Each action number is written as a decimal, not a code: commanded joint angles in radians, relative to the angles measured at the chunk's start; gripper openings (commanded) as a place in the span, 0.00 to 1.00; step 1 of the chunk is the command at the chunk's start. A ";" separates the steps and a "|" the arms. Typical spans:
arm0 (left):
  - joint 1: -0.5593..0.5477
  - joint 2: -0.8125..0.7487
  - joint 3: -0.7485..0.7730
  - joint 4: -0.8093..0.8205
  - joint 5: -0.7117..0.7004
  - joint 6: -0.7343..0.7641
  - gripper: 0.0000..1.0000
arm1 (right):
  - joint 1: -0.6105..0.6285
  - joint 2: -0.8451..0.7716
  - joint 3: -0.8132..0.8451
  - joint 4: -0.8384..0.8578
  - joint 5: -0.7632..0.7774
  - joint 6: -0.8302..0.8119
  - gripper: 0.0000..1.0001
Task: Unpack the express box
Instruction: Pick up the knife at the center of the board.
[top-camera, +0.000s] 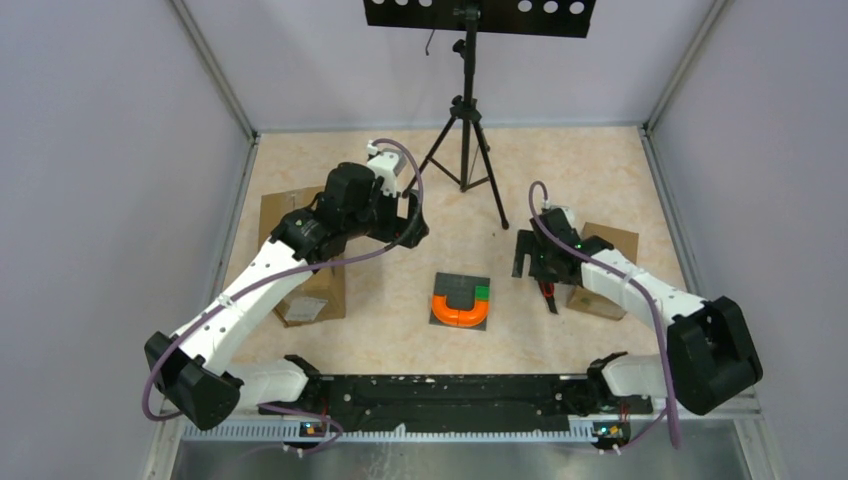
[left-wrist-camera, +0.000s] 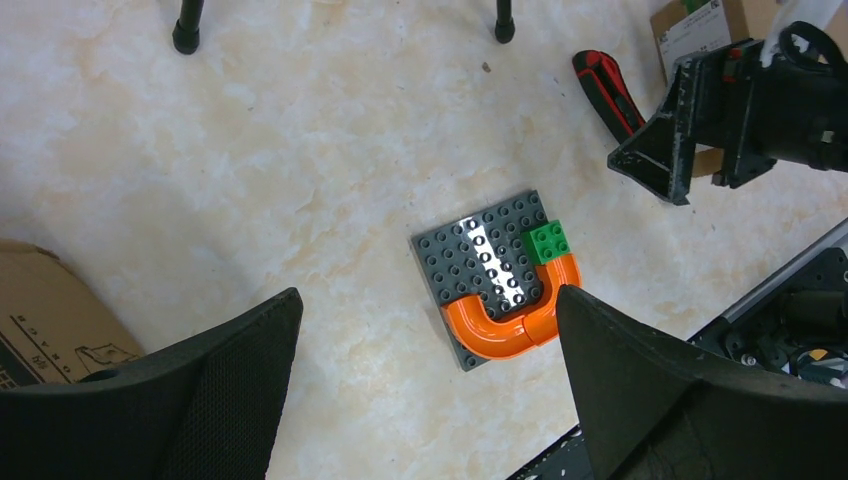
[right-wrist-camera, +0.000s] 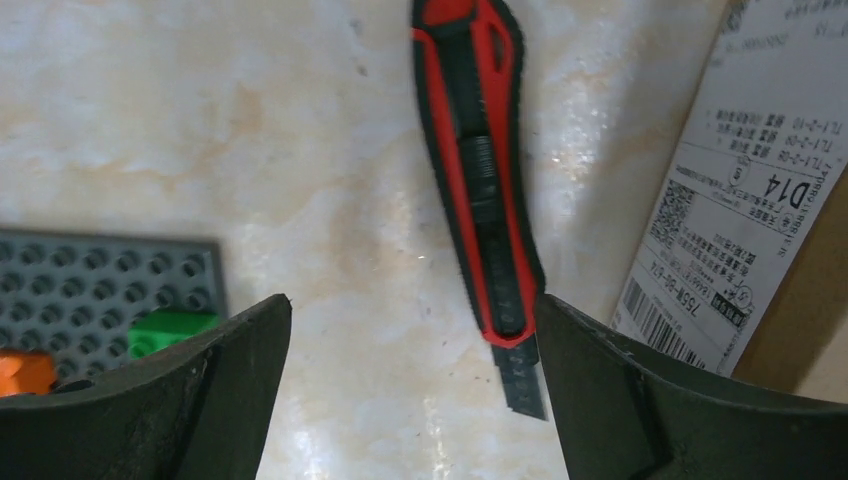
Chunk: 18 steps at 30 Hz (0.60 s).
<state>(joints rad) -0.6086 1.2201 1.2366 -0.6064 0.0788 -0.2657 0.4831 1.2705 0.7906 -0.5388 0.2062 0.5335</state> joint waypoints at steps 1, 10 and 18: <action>0.007 -0.008 0.011 0.047 0.036 0.013 0.98 | -0.062 0.029 -0.050 0.113 0.008 0.050 0.89; 0.012 0.013 0.016 0.054 0.045 0.005 0.98 | -0.097 0.162 -0.054 0.156 0.064 0.069 0.71; 0.027 0.022 0.014 0.053 0.044 -0.027 0.98 | 0.024 0.226 -0.002 0.094 0.223 0.099 0.49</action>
<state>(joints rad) -0.5949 1.2388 1.2366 -0.5972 0.1162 -0.2653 0.4446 1.4593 0.7380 -0.4137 0.3347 0.5999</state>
